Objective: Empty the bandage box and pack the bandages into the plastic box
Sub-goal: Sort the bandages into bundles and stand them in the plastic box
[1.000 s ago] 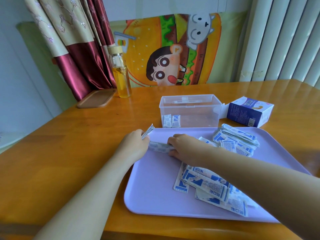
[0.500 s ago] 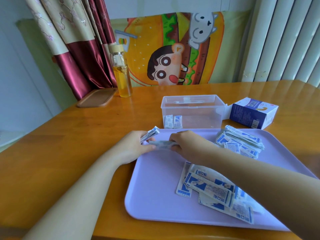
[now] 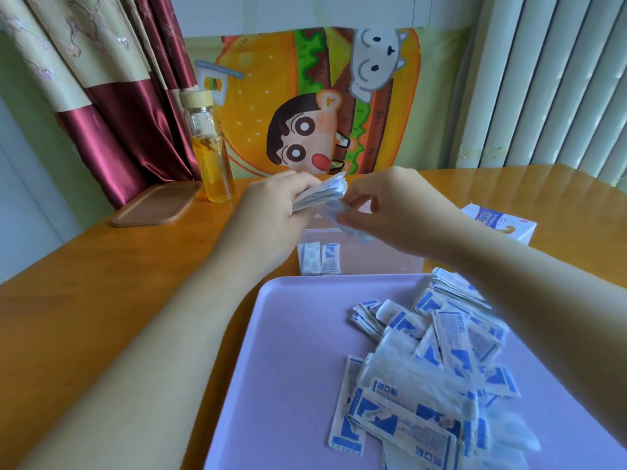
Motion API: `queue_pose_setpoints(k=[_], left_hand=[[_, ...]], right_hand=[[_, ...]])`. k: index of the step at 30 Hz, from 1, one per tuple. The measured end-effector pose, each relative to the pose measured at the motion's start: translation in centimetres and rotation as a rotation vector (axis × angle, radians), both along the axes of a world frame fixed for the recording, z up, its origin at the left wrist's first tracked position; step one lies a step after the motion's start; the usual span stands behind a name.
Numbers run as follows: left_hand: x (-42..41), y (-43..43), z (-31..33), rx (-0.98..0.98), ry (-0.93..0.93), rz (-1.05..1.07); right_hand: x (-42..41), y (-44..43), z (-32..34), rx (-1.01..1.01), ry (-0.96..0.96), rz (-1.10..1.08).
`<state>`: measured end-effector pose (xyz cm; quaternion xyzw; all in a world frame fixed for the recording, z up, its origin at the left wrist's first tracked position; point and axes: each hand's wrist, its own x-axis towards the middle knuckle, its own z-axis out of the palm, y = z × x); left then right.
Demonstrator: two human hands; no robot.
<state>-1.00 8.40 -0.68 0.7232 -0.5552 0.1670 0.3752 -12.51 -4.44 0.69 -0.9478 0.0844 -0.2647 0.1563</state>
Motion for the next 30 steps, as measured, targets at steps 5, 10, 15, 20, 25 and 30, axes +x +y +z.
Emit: queue_pose_setpoints(k=[5, 10, 15, 20, 25, 30], left_hand=[[1.1, -3.0, 1.3, -0.068, 0.069, -0.016], [4.0, -4.5, -1.4, 0.080, 0.297, 0.186], [5.4, -4.1, -2.2, 0.226, 0.352, 0.185], [5.9, -3.6, -2.7, 0.433, 0.422, 0.085], [6.5, -3.7, -2.8, 0.447, 0.401, 0.049], [6.9, -3.6, -3.0, 0.461, 0.395, 0.024]], right_hand=[[1.3, -2.9, 1.2, -0.081, -0.063, -0.101], [4.5, -6.4, -0.6, -0.038, 0.183, -0.282], [7.0, -8.0, -2.6, 0.028, 0.603, -0.373], [9.1, -9.5, -3.3, 0.486, 0.830, -0.463], [10.4, -10.5, -4.7, 0.686, 0.933, -0.540], [10.9, -10.8, -6.0, 0.876, 0.892, -0.495]])
